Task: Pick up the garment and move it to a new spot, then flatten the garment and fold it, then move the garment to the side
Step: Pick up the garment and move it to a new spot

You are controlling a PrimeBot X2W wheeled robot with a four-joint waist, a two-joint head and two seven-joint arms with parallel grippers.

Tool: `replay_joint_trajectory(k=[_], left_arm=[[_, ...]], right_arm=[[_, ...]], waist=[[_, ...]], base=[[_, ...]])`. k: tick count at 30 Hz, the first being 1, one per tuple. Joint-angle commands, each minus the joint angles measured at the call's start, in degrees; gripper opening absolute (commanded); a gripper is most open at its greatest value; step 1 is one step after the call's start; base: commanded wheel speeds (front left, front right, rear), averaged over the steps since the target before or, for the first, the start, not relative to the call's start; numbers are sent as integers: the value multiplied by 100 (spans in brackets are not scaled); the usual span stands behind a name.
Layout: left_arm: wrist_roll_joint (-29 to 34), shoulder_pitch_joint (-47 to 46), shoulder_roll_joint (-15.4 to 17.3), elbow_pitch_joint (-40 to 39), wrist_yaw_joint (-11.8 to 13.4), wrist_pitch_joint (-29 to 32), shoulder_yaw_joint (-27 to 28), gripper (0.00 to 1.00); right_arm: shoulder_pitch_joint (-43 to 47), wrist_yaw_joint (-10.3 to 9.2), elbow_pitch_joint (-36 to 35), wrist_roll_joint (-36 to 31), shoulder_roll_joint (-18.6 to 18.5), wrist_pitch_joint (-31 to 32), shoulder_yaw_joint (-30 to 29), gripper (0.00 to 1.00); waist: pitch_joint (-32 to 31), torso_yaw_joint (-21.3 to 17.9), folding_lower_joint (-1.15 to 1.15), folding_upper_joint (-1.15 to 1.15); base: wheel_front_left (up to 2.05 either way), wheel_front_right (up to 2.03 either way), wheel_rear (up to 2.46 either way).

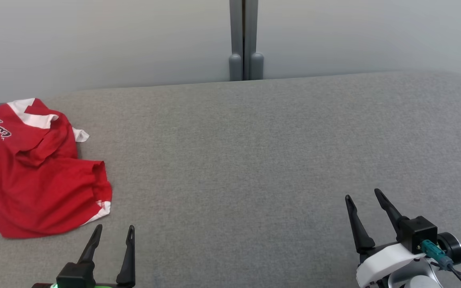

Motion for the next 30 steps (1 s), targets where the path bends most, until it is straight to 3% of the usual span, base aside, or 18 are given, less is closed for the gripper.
replay_joint_trajectory(k=[1, 11, 15, 22, 30], left_arm=[[28, -20, -8, -19, -28, -19, 33, 100], [70, 192, -31, 0, -29, -19, 192, 100], [73, 350, -66, -83, 15, -19, 316, 100], [-20, 180, -125, -199, -32, -19, 403, 100], [-203, -1284, -135, 97, -89, 36, 242, 100]], right_arm=[[43, -2, -29, 15, -16, -18, 41, 100], [14, -2, -35, 32, 70, -18, 327, 100], [-121, -3, 15, 2, 101, -18, 628, 100], [-318, -3, 4, 59, 41, -18, 921, 100], [-921, -3, -224, 135, -471, -18, 1086, 100]], waist=[[-48, 271, 0, 0], [-169, 1599, 0, 0], [-172, 1869, 0, 0], [93, 1766, 0, 0], [1392, 1173, 0, 0]], base=[[0, 0, 0], [0, 0, 0], [0, 0, 0], [0, 0, 0], [0, 0, 0]])
